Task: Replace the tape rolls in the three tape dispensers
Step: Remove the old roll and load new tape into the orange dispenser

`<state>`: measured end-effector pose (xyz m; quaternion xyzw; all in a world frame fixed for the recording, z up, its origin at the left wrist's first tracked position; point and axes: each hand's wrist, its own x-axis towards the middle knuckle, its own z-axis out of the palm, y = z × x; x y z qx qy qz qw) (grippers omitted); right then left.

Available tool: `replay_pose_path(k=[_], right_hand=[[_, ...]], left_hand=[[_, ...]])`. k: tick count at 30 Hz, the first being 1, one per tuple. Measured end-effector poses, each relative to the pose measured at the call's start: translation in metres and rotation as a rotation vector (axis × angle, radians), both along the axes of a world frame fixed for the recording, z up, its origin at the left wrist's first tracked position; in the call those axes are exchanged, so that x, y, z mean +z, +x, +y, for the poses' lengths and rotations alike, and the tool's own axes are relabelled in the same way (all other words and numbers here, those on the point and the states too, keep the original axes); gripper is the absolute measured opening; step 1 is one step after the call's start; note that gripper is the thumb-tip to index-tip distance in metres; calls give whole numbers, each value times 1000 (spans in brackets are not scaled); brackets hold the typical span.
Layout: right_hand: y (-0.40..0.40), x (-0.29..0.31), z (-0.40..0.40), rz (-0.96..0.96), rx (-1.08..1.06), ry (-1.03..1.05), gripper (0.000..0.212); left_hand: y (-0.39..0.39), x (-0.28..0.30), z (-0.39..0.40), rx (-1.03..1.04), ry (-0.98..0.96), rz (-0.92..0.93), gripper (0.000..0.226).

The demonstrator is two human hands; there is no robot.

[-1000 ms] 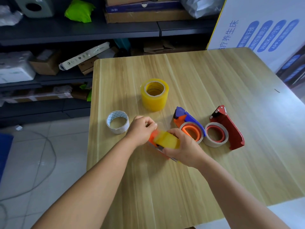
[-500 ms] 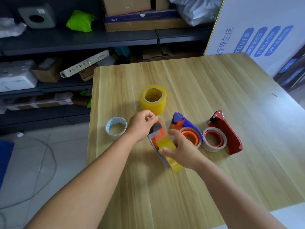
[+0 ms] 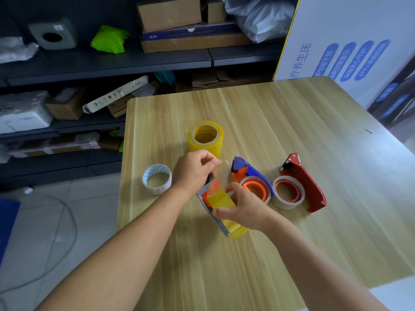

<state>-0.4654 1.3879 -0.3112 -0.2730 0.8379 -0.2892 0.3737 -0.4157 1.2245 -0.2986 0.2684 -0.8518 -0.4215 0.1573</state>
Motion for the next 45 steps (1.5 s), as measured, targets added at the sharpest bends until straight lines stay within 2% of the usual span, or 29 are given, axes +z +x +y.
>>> replay_pose_path(k=[5, 12, 18, 21, 26, 31, 34, 38, 41, 45], right_hand=[[1, 1, 1, 30, -39, -36, 80], [3, 4, 5, 42, 23, -37, 72], [4, 7, 4, -5, 32, -97, 82], [6, 8, 4, -11, 16, -106, 70], [2, 9, 7, 6, 18, -29, 69], [0, 7, 5, -28, -72, 0, 68], [0, 7, 2, -11, -105, 5, 66], [0, 12, -3, 15, -63, 23, 74], [-1, 14, -4, 34, -37, 21, 77], [0, 14, -4, 47, 16, 34, 73]], left_hand=[[-6, 8, 8, -66, 28, 30, 19], [-1, 5, 7, -16, -16, -37, 22], [-5, 11, 14, -44, -71, -47, 24], [-5, 10, 12, -1, -92, -57, 23], [3, 5, 8, 98, 1, -3, 22], [8, 9, 5, 154, 87, 88, 21], [13, 13, 4, 140, 40, 90, 22], [18, 18, 0, 163, -64, 72, 23], [16, 24, 1, 102, -145, 72, 26], [14, 26, 2, 108, -108, 87, 23]])
